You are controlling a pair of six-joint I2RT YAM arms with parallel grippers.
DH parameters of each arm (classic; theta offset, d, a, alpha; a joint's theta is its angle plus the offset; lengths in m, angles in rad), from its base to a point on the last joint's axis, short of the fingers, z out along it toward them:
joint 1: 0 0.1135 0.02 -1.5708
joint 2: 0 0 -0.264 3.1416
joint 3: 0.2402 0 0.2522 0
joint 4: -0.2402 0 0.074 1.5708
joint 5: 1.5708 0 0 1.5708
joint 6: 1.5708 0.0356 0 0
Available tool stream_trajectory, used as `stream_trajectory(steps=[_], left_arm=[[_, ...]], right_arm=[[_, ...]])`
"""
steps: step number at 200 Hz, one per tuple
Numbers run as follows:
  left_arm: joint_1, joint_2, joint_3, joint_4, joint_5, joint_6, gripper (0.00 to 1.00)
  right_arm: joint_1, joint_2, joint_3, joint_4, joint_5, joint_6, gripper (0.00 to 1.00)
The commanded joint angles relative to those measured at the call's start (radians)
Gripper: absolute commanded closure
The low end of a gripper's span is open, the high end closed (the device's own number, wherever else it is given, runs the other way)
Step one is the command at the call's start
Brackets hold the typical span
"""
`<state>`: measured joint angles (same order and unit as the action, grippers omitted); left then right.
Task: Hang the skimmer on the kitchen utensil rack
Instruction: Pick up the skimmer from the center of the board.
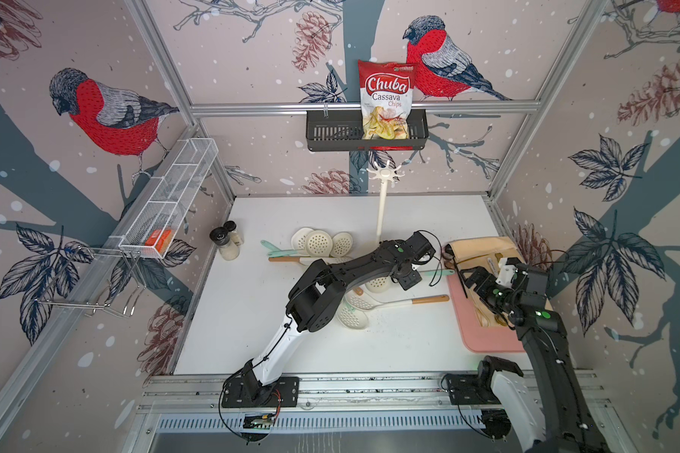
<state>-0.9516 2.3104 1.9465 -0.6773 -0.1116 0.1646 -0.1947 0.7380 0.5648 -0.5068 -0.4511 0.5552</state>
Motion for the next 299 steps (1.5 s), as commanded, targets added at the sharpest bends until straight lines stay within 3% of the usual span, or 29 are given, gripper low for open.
stream_trajectory(steps=[1,40,86,139,172,179,213,244,279,299], left_arm=[[0.017,0.036,0.06,-0.075,0.013,0.025,0.25],[0.029,0.108,0.136,-0.118,0.041,0.043,0.27],[0.028,0.13,0.14,-0.121,0.05,0.034,0.4],[0.012,0.067,0.145,-0.109,0.072,0.007,0.74],[0.0,-0.017,0.116,-0.105,0.069,-0.038,0.96],[-0.001,-0.049,0.091,-0.092,0.069,-0.056,1.0],[0.0,-0.224,-0.073,0.006,0.077,-0.146,1.0],[-0.001,-0.428,-0.261,0.12,0.144,-0.28,1.0],[-0.011,-0.73,-0.556,0.372,0.211,-0.485,1.0],[-0.011,-0.893,-0.719,0.552,0.264,-0.581,1.0]], right_arm=[[0.0,-0.003,-0.003,0.002,-0.029,0.002,0.09],[0.0,-0.004,-0.018,0.014,-0.043,0.009,0.1],[0.0,-0.002,-0.038,0.003,-0.024,0.029,0.06],[0.0,-0.013,-0.055,0.041,0.056,0.149,0.0],[-0.002,-0.067,-0.078,0.123,-0.015,0.139,0.0],[-0.001,-0.092,-0.082,0.137,-0.024,0.137,0.0],[-0.003,-0.117,-0.054,0.121,-0.027,0.14,0.0],[-0.002,-0.121,-0.039,0.169,-0.127,0.144,0.0],[0.041,-0.128,-0.059,0.409,-0.363,0.197,0.0],[0.152,-0.148,-0.052,0.576,-0.337,0.26,0.0]])
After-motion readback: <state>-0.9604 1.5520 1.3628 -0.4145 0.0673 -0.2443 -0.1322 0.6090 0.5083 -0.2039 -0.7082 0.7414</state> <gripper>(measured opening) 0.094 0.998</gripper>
